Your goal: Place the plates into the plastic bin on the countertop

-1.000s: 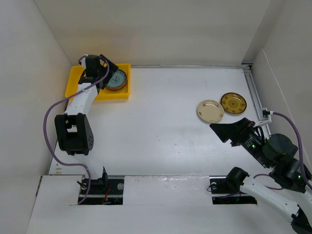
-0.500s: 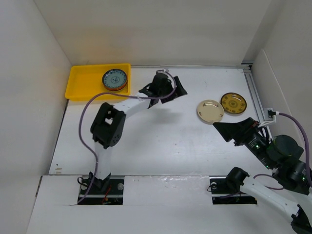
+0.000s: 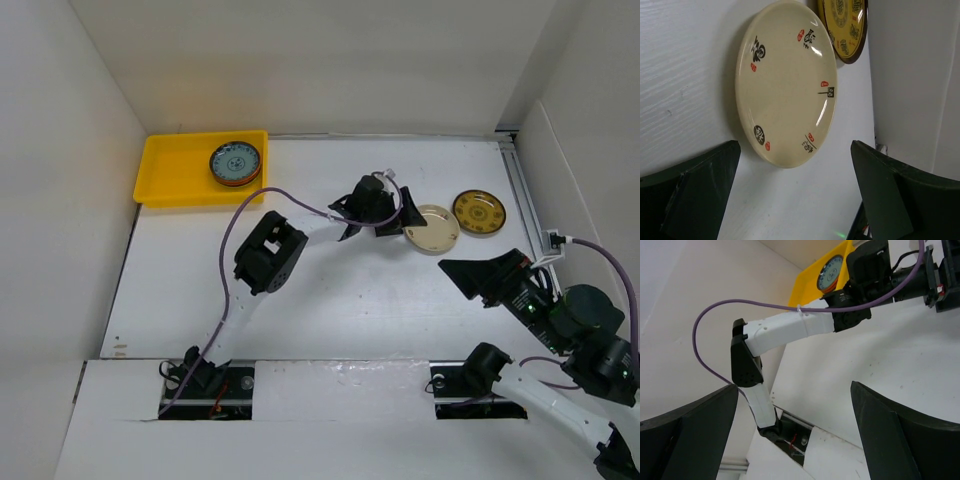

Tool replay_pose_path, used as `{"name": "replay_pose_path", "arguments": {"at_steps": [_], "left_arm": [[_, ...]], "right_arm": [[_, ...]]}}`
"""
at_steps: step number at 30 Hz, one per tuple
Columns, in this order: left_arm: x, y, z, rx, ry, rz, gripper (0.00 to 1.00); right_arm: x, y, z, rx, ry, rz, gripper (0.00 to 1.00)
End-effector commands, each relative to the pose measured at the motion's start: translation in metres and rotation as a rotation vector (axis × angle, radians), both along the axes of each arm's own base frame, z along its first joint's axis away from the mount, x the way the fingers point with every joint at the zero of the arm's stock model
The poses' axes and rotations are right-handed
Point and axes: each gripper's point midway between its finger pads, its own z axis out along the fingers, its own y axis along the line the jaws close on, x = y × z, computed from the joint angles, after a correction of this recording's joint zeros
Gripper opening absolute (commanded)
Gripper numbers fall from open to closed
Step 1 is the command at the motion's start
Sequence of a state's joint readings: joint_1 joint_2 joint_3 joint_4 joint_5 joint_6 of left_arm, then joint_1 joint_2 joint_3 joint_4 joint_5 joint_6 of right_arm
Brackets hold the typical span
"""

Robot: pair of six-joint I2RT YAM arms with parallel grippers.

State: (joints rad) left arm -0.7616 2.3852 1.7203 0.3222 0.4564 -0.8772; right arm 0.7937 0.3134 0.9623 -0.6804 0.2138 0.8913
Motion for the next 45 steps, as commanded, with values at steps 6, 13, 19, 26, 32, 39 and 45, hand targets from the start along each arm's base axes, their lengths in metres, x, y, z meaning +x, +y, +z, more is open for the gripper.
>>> {"name": "replay_pose_path", "arguments": {"at_steps": [6,13,19,26,32,39,45], "left_arm": [[0.006,0.001,-0.046,0.092,0.076,0.072,0.71],[0.018,0.007,-0.043,0.189,0.088,0.169,0.0],[0.044,0.063,0.021,0.267,-0.051,0.365,0.0],[0.092,0.233,0.144,0.25,-0.146,0.717,0.0],[0.123,0.405,0.151,0.296,-0.074,1.0,0.0],[0.158,0.503,0.126,0.239,-0.008,1.134,0.0],[0.176,0.516,0.101,0.279,0.053,1.14,0.0]], "right_arm": [[-0.006,0.009,0.005,0.052,-0.006,0.055,1.0],[-0.006,0.007,0.006,0.053,-0.007,0.046,1.0],[-0.005,0.003,0.005,0.052,-0.006,0.027,1.0],[0.01,0.01,-0.01,0.016,0.015,-0.004,1.0],[0.031,0.028,-0.029,-0.022,0.039,-0.016,1.0],[0.047,0.051,-0.035,-0.051,0.055,0.007,1.0],[0.052,0.043,-0.036,-0.064,0.062,-0.038,1.0]]}}
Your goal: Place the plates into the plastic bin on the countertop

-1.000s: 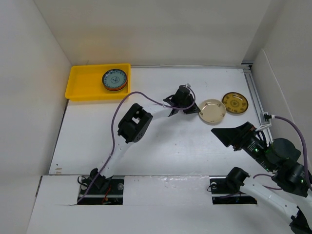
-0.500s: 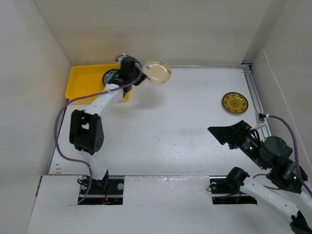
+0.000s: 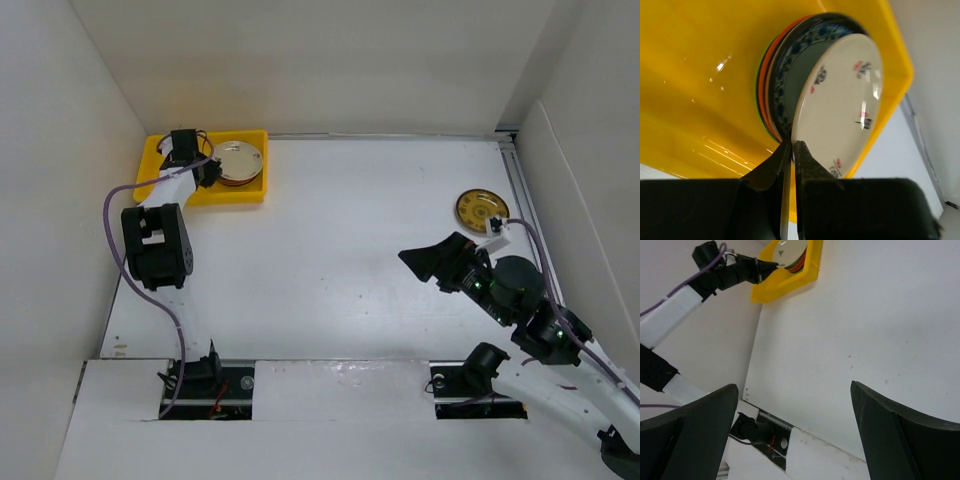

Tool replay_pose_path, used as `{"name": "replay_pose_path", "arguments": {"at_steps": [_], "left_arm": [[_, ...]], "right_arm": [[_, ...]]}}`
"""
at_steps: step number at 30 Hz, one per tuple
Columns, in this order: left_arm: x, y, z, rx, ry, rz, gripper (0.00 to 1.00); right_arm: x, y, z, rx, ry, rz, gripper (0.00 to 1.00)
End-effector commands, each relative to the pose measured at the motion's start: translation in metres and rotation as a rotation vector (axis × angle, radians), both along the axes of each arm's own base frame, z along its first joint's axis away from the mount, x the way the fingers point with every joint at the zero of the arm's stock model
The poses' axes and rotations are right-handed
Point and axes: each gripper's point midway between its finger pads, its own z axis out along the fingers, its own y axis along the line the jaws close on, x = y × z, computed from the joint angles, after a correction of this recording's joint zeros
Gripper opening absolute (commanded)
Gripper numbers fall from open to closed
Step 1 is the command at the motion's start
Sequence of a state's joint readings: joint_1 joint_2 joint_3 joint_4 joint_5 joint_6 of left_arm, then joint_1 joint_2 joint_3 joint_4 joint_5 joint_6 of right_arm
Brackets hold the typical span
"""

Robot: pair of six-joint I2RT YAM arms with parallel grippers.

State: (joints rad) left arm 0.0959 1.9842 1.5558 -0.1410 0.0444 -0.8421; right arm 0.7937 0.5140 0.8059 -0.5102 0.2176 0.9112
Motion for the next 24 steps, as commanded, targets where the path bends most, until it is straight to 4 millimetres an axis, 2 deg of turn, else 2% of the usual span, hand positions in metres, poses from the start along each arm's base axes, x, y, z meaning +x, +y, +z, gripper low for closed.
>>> {"name": "replay_pose_path", "arguments": {"at_steps": [1,2,3,5,6,7,8,9,10,11,12,13,14,15,16,17,18,19,20,21,22,23,24], "left_arm": [[0.012,-0.009,0.041,-0.009,-0.081,-0.043,0.0],[0.012,-0.01,0.042,-0.016,-0.082,-0.037,0.0],[0.01,-0.008,0.039,-0.011,-0.071,-0.029,0.12],[0.01,-0.006,0.047,-0.016,-0.085,-0.008,0.44],[0.007,-0.005,0.055,-0.01,-0.093,-0.001,0.76],[0.005,-0.003,0.057,-0.004,-0.095,0.007,0.93],[0.002,-0.002,0.062,0.002,-0.097,0.014,1.0],[0.0,-0.002,0.076,0.004,-0.124,0.014,1.0],[-0.007,0.0,0.078,0.018,-0.108,0.019,1.0],[-0.01,0.002,0.084,0.025,-0.112,0.028,1.0],[-0.014,0.001,0.094,0.026,-0.124,0.028,1.0],[-0.021,-0.004,0.115,0.049,-0.163,0.004,1.0],[-0.026,-0.012,0.123,0.055,-0.178,-0.007,1.0],[-0.032,-0.017,0.122,0.074,-0.18,-0.019,1.0],[-0.036,-0.023,0.124,0.073,-0.191,-0.03,1.0],[-0.043,-0.026,0.135,0.078,-0.221,-0.049,1.0],[-0.048,-0.037,0.133,0.028,-0.217,-0.09,1.0],[-0.058,-0.045,0.114,-0.001,-0.181,-0.126,1.0],[-0.067,-0.058,0.127,-0.022,-0.228,-0.173,1.0],[-0.077,-0.072,0.128,-0.036,-0.242,-0.213,1.0],[-0.096,-0.083,0.129,-0.031,-0.274,-0.248,1.0],[-0.108,-0.092,0.125,-0.025,-0.269,-0.276,1.0],[-0.121,-0.116,0.127,-0.025,-0.291,-0.345,1.0]], "right_arm": [[0.001,-0.008,0.031,0.059,-0.089,-0.031,1.0],[0.002,-0.009,0.029,0.05,-0.082,-0.04,1.0],[0.002,-0.009,0.029,0.05,-0.082,-0.04,1.0],[0.002,-0.009,0.029,0.05,-0.082,-0.04,1.0],[0.001,-0.01,0.033,0.056,-0.089,-0.04,1.0],[0.002,-0.009,0.029,0.053,-0.07,-0.042,1.0],[0.006,-0.008,0.025,0.041,-0.061,-0.053,1.0],[0.009,-0.01,0.021,0.04,-0.037,-0.078,1.0],[0.012,-0.01,0.019,0.045,-0.023,-0.101,1.0],[0.019,-0.011,0.008,0.054,0.025,-0.145,1.0],[0.031,-0.019,0.004,0.065,0.04,-0.218,1.0],[0.04,-0.023,-0.009,0.064,0.066,-0.265,1.0],[0.053,-0.025,-0.02,0.096,0.11,-0.321,1.0],[0.062,-0.024,-0.03,0.123,0.139,-0.329,1.0],[0.087,-0.038,-0.038,0.18,0.126,-0.395,1.0],[0.103,-0.039,-0.055,0.202,0.175,-0.402,1.0],[0.115,-0.045,-0.065,0.226,0.204,-0.422,1.0],[0.125,-0.055,-0.073,0.242,0.234,-0.459,0.99],[0.138,-0.083,-0.085,0.247,0.266,-0.575,0.99],[0.144,-0.096,-0.098,0.271,0.305,-0.646,0.99],[0.147,-0.123,-0.108,0.302,0.31,-0.754,0.99],[0.149,-0.134,-0.111,0.303,0.304,-0.794,0.99],[0.15,-0.146,-0.122,0.312,0.328,-0.85,0.99]]}}
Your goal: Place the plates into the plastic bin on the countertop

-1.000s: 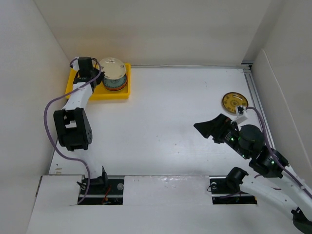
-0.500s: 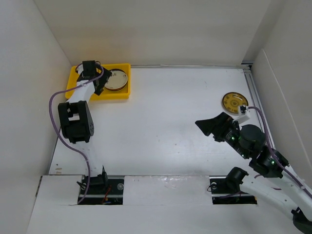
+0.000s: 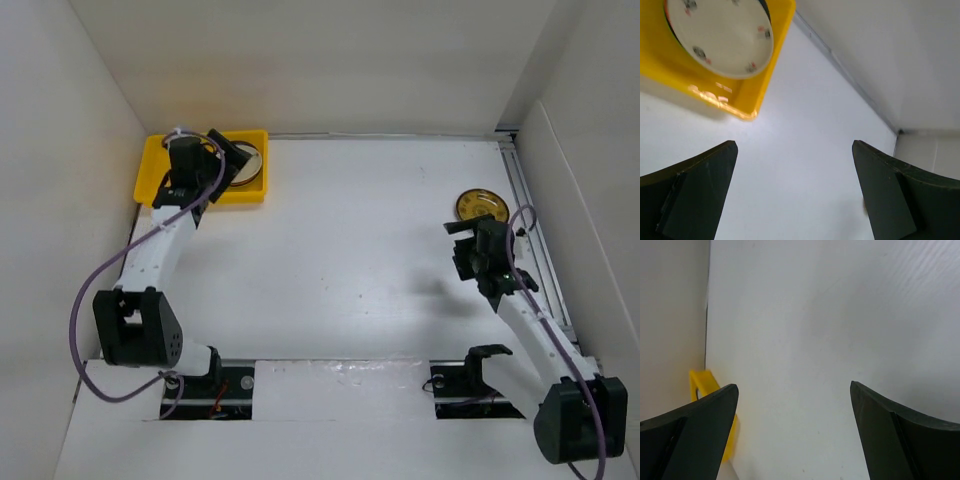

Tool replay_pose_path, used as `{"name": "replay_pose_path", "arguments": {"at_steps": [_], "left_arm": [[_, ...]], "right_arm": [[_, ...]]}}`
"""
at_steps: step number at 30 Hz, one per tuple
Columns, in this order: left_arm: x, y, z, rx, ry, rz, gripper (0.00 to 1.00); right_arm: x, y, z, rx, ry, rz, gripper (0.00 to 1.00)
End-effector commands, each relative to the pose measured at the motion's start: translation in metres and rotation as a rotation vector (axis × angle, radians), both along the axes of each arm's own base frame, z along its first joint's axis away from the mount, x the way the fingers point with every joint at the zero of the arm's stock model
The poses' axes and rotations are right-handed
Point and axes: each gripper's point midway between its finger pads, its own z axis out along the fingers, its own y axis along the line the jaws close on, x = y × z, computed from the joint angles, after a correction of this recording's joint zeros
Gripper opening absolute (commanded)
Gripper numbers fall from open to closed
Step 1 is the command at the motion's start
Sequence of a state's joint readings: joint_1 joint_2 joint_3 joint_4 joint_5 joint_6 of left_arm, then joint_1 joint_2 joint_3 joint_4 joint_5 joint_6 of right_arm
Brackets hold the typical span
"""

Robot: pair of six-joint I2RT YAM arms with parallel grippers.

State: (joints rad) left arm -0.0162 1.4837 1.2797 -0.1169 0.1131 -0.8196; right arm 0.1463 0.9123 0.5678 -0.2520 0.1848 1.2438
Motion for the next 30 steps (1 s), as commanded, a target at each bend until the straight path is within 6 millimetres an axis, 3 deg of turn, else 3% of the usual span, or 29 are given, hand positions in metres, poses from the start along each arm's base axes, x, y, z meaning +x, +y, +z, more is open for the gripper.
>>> {"name": "replay_pose_path", "arguments": {"at_steps": [1,2,3,4,6,7,8,9,10,11,13,14,15,17,19,20,21,24,25,30], "left_arm": [[-0.041,-0.056,0.0,0.025,-0.056,-0.206,1.0],[-0.053,-0.069,-0.009,0.043,-0.045,-0.251,1.0],[-0.067,-0.083,-0.003,0.056,-0.056,-0.297,1.0],[-0.078,-0.109,0.001,0.074,-0.076,-0.364,1.0],[-0.098,-0.128,-0.002,0.12,-0.084,-0.445,1.0],[-0.105,-0.138,0.003,0.127,-0.101,-0.479,1.0],[-0.118,-0.154,0.003,0.131,-0.111,-0.539,1.0],[-0.126,-0.158,0.002,0.127,-0.106,-0.562,1.0],[-0.134,-0.158,0.012,0.112,-0.144,-0.577,1.0],[-0.14,-0.16,0.015,0.098,-0.163,-0.601,1.0],[-0.151,-0.157,0.012,0.093,-0.162,-0.612,1.0],[-0.158,-0.154,0.022,0.089,-0.194,-0.61,1.0],[-0.16,-0.151,0.024,0.095,-0.194,-0.598,1.0],[-0.169,-0.146,0.029,0.113,-0.207,-0.605,1.0],[-0.17,-0.141,0.025,0.133,-0.192,-0.589,1.0],[-0.172,-0.138,0.026,0.136,-0.191,-0.58,1.0],[-0.173,-0.138,0.023,0.149,-0.186,-0.585,1.0],[-0.172,-0.132,0.015,0.158,-0.162,-0.553,1.0],[-0.171,-0.13,0.015,0.164,-0.162,-0.539,1.0],[-0.168,-0.129,0.001,0.176,-0.111,-0.536,1.0]], "right_arm": [[0.022,-0.037,0.024,0.087,-0.124,-0.2,0.99],[0.025,-0.048,0.022,0.077,-0.121,-0.238,0.99],[0.027,-0.068,0.02,0.066,-0.123,-0.303,0.99],[0.029,-0.076,0.008,0.063,-0.105,-0.327,0.99],[0.034,-0.099,0.005,0.061,-0.124,-0.392,0.99],[0.034,-0.107,-0.012,0.056,-0.072,-0.415,0.99],[0.04,-0.114,-0.013,0.055,-0.07,-0.434,0.99],[0.041,-0.126,-0.02,0.053,-0.045,-0.468,0.99],[0.05,-0.131,-0.017,0.063,-0.048,-0.47,0.99],[0.055,-0.135,-0.04,0.058,0.022,-0.466,0.99],[0.069,-0.147,-0.048,0.086,0.048,-0.474,0.98],[0.073,-0.15,-0.056,0.086,0.065,-0.464,0.98],[0.074,-0.156,-0.074,0.069,0.12,-0.463,0.94],[0.086,-0.165,-0.065,0.074,0.083,-0.47,0.93],[0.091,-0.169,-0.073,0.077,0.109,-0.446,0.87],[0.1,-0.172,-0.066,0.077,0.106,-0.446,0.84],[0.101,-0.173,-0.075,0.073,0.145,-0.44,0.82],[0.115,-0.174,-0.071,0.07,0.177,-0.403,0.82],[0.116,-0.174,-0.08,0.064,0.214,-0.395,0.82],[0.124,-0.18,-0.084,0.052,0.28,-0.37,0.79]]}}
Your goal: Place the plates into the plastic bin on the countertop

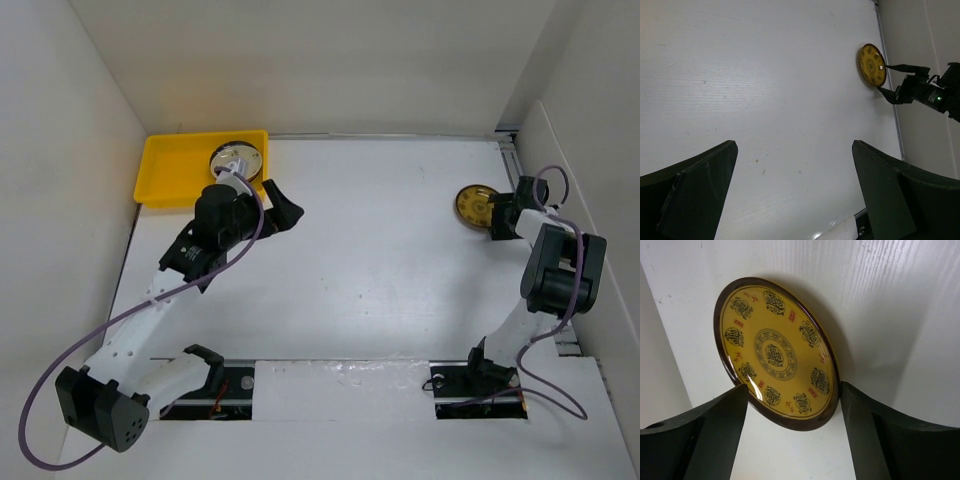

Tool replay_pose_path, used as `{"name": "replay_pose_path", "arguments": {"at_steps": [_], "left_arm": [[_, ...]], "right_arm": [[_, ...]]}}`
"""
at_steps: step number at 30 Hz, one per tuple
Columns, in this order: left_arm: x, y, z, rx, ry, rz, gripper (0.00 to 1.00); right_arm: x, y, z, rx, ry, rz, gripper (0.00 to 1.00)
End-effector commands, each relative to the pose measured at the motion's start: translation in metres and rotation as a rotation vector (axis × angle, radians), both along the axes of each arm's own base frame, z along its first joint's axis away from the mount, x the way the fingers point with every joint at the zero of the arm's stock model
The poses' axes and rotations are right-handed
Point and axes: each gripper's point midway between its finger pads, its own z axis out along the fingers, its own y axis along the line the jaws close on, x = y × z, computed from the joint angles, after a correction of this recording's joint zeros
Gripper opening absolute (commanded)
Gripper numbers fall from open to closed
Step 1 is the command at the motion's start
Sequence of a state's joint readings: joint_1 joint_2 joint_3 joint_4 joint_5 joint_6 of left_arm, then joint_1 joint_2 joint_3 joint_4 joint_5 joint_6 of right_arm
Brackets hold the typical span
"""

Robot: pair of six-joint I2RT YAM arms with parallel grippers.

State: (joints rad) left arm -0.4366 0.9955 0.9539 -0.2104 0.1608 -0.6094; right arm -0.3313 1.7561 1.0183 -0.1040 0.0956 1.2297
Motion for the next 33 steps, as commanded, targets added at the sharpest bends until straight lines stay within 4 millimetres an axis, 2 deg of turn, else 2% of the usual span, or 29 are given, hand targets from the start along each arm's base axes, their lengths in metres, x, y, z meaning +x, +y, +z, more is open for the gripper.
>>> {"name": "replay_pose_path", "arguments": {"at_steps": [1,7,8,12,15,16,19,21,22,23,26,30,32,33], "left_arm": [[0.004,0.004,-0.011,0.034,0.015,0.015,1.0],[0.008,0.004,-0.005,0.033,0.003,0.025,1.0],[0.008,0.004,-0.005,0.033,0.003,0.025,1.0],[0.008,0.006,-0.007,0.04,0.01,0.034,1.0],[0.008,0.006,-0.007,0.04,0.01,0.034,1.0],[0.008,0.006,-0.007,0.04,0.01,0.034,1.0],[0.009,0.007,-0.007,0.036,0.012,0.046,1.0],[0.009,0.007,-0.007,0.036,0.013,0.046,1.0],[0.009,0.007,-0.007,0.036,0.013,0.046,1.0],[0.009,0.007,-0.007,0.036,0.013,0.046,1.0],[0.011,0.005,-0.007,0.035,0.011,0.046,1.0],[0.018,0.01,-0.014,0.017,0.022,0.056,1.0],[0.018,0.01,-0.021,0.025,0.04,0.056,1.0],[0.021,0.006,-0.019,0.012,0.027,0.041,1.0]], "right_arm": [[0.002,-0.004,0.006,-0.011,0.051,0.039,0.77],[0.006,-0.004,-0.002,-0.01,0.115,0.082,0.61],[0.01,-0.006,0.002,-0.021,0.113,0.093,0.61],[0.015,-0.004,-0.003,-0.028,0.15,0.128,0.61],[0.022,-0.008,0.0,-0.034,0.17,0.131,0.65],[0.023,-0.009,-0.008,-0.037,0.202,0.151,0.62],[0.031,-0.007,-0.011,-0.035,0.238,0.18,0.52],[0.034,-0.008,-0.012,-0.036,0.25,0.188,0.38],[0.037,-0.009,-0.006,-0.04,0.242,0.187,0.28],[0.034,-0.008,-0.013,-0.038,0.265,0.199,0.18],[0.04,-0.01,-0.016,-0.038,0.277,0.207,0.0],[0.045,-0.012,-0.01,-0.039,0.254,0.24,0.0],[0.05,0.001,-0.009,-0.021,0.214,0.276,0.0],[0.054,0.007,0.004,-0.033,0.173,0.291,0.0]]}}
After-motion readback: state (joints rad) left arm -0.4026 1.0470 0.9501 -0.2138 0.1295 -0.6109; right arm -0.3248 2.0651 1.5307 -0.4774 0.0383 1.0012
